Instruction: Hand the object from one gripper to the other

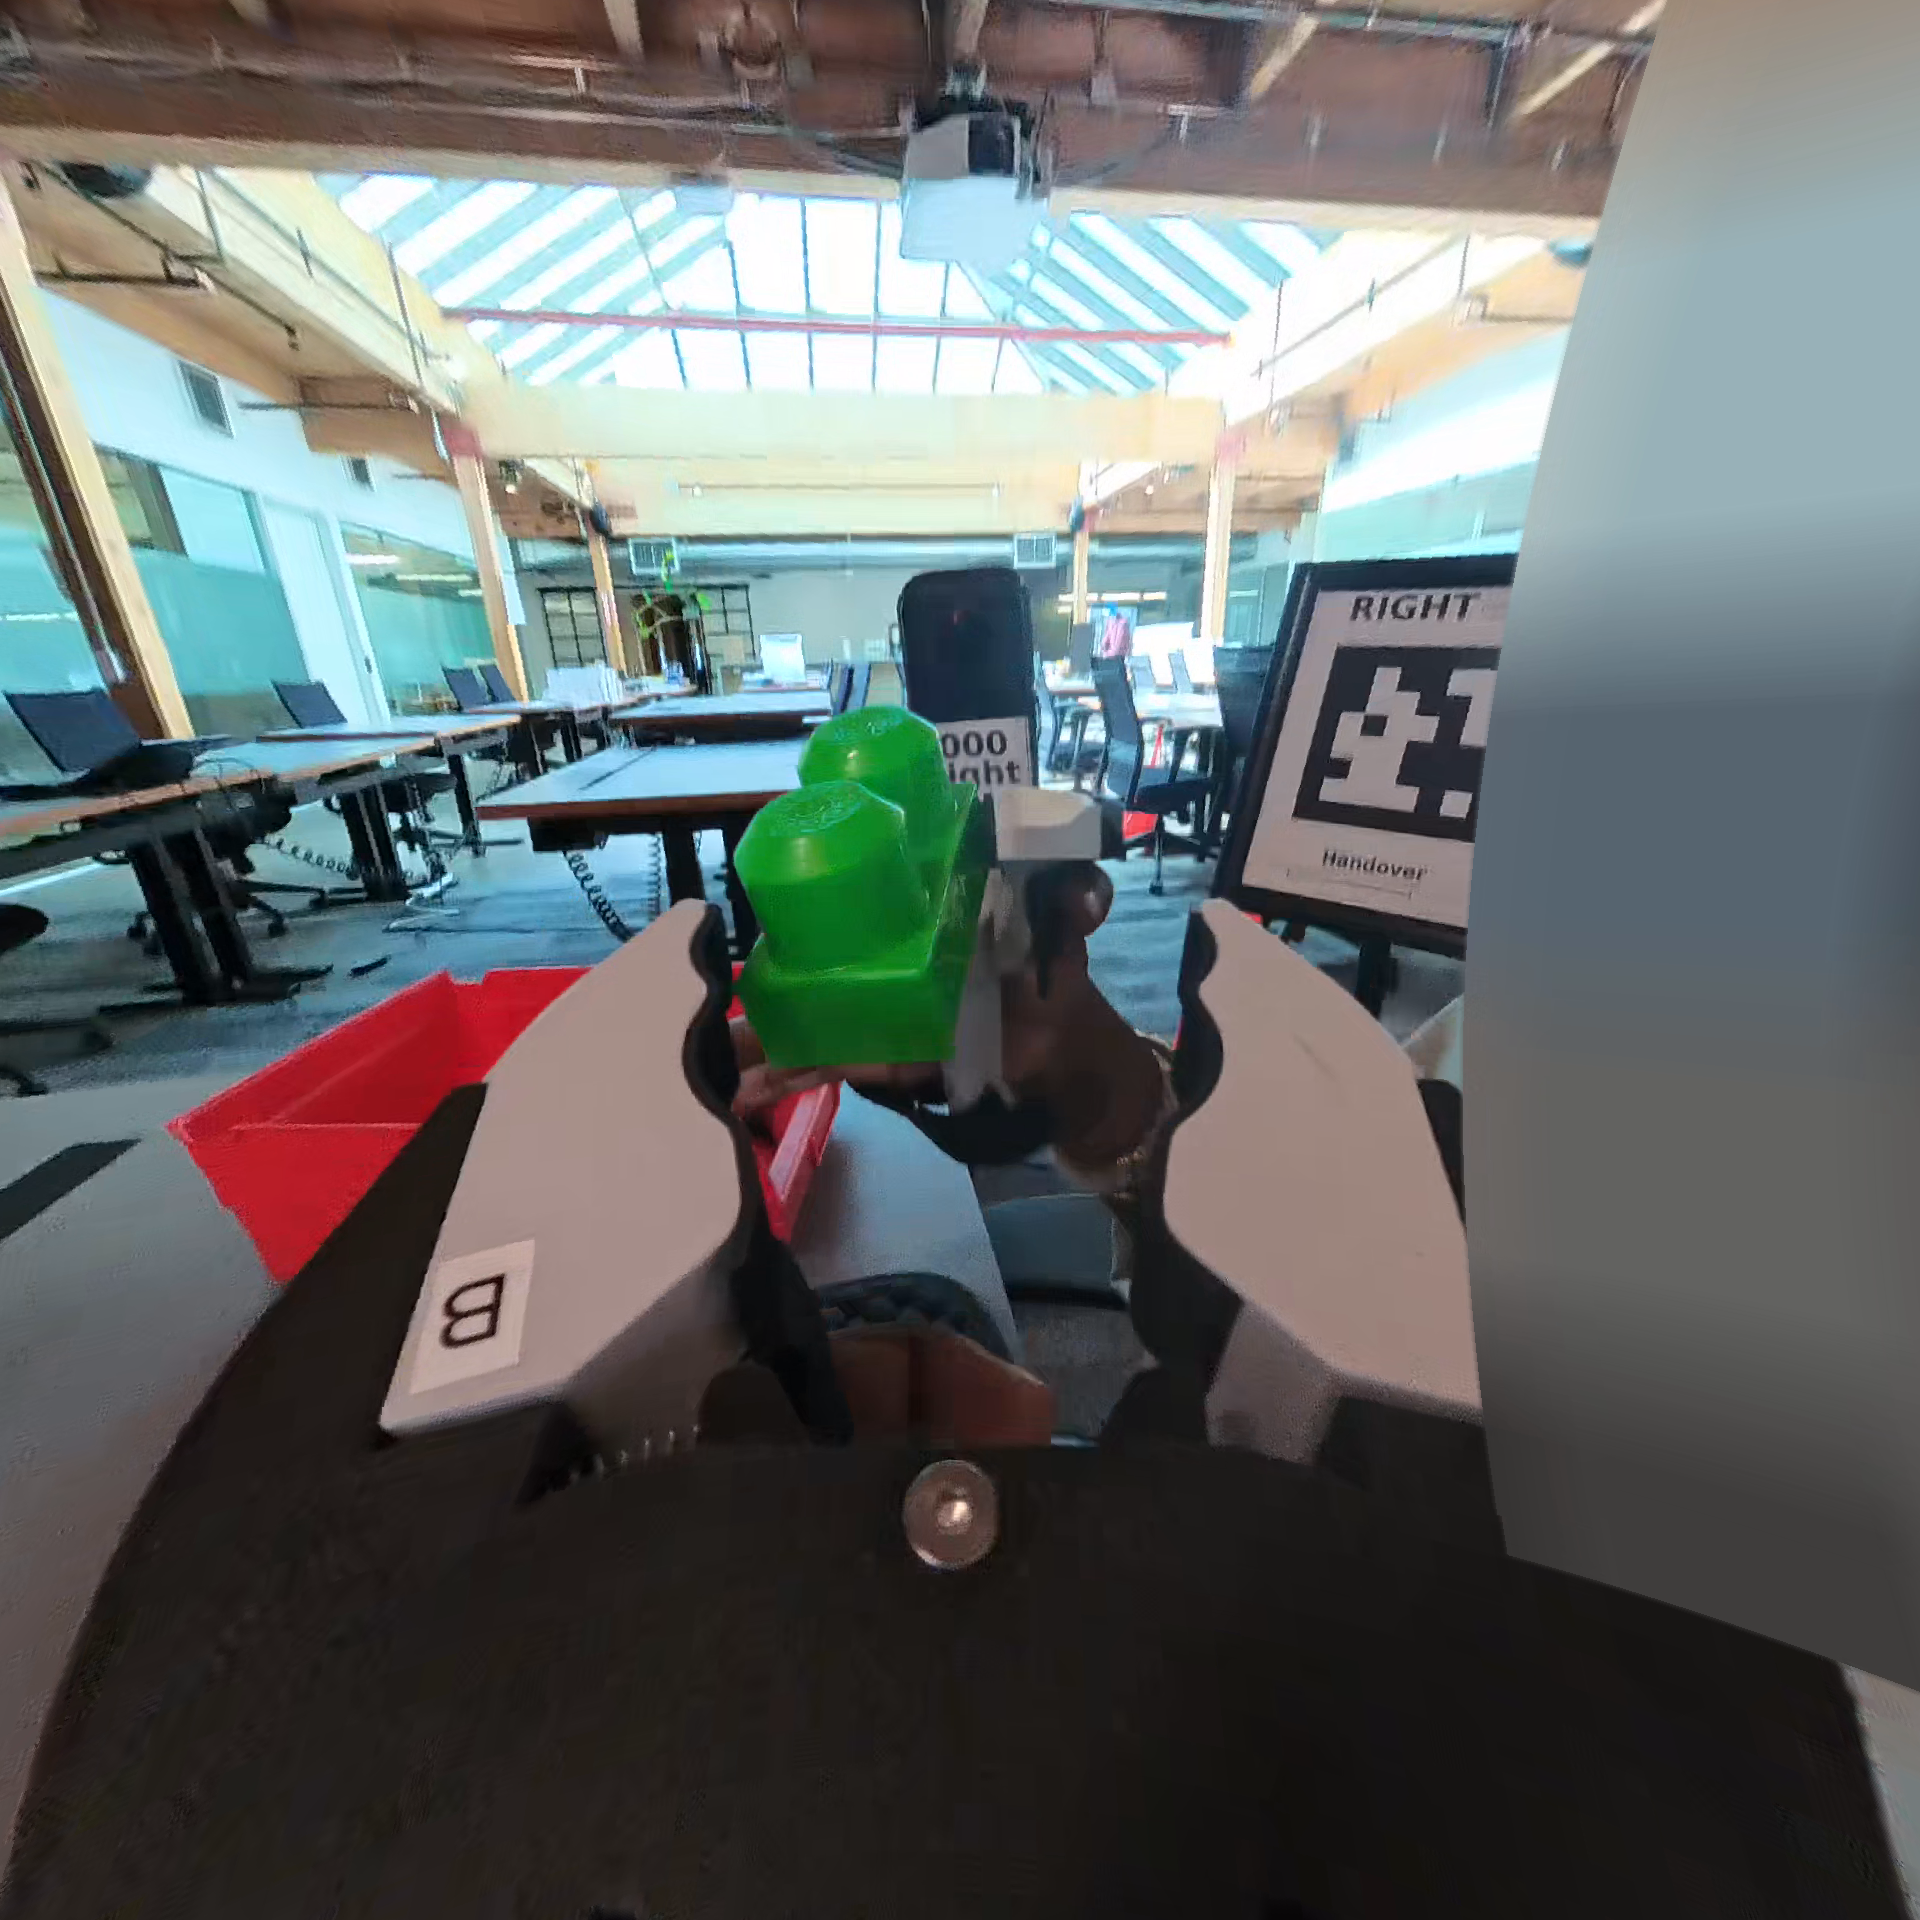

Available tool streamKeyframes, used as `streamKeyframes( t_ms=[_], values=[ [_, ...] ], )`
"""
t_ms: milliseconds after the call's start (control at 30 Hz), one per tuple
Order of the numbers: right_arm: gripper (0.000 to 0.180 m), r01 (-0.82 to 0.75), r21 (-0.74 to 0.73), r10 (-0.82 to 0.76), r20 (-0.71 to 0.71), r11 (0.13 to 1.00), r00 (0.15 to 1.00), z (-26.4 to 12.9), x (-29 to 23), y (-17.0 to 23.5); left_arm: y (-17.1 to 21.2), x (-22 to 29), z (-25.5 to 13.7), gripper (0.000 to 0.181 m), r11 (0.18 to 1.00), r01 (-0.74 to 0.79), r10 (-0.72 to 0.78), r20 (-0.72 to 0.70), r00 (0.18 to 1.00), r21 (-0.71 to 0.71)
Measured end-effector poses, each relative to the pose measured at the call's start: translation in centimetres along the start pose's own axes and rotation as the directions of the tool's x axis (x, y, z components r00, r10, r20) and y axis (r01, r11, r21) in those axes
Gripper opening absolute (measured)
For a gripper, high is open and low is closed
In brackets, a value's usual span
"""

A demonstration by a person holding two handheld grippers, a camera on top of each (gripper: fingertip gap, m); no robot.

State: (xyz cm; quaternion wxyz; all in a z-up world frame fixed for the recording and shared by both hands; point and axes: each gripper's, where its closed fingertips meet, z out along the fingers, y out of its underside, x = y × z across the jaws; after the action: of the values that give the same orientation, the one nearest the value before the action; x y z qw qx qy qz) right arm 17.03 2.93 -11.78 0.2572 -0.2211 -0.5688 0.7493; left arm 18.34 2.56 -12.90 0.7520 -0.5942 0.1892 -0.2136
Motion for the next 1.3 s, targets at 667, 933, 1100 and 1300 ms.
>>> streamKeyframes(
  t_ms=[667,933,1100,1300],
  values=[
    [0.052,0.076,0.268,-0.06,-0.07,0.96,0.996,0.2,-0.3,-2.8,-1.8,-1.4,0.4,0.037,0.97,0.113,-0.127,0.05,0.991,0.217],
    [0.034,0.007,0.202,0.006,-0.064,0.979,0.998,0.8,0.2,-1.5,-0.2,-1.3,1.1,0.039,0.987,0.09,-0.096,0.04,0.995,0.134],
    [0.034,0.097,0.0,-0.097,-0.043,0.995,0.994,0.3,-0.2,0.0,-0.7,-0.8,-0.2,0.058,0.997,0.026,-0.029,0.03,0.999,0.076],
    [0.034,0.196,-0.168,-0.197,0.015,0.966,0.98,0.8,-1.4,2.4,-0.4,-0.2,-0.4,0.058,1.0,0.002,-0.002,0.011,1.0,0.019]
  ],
)
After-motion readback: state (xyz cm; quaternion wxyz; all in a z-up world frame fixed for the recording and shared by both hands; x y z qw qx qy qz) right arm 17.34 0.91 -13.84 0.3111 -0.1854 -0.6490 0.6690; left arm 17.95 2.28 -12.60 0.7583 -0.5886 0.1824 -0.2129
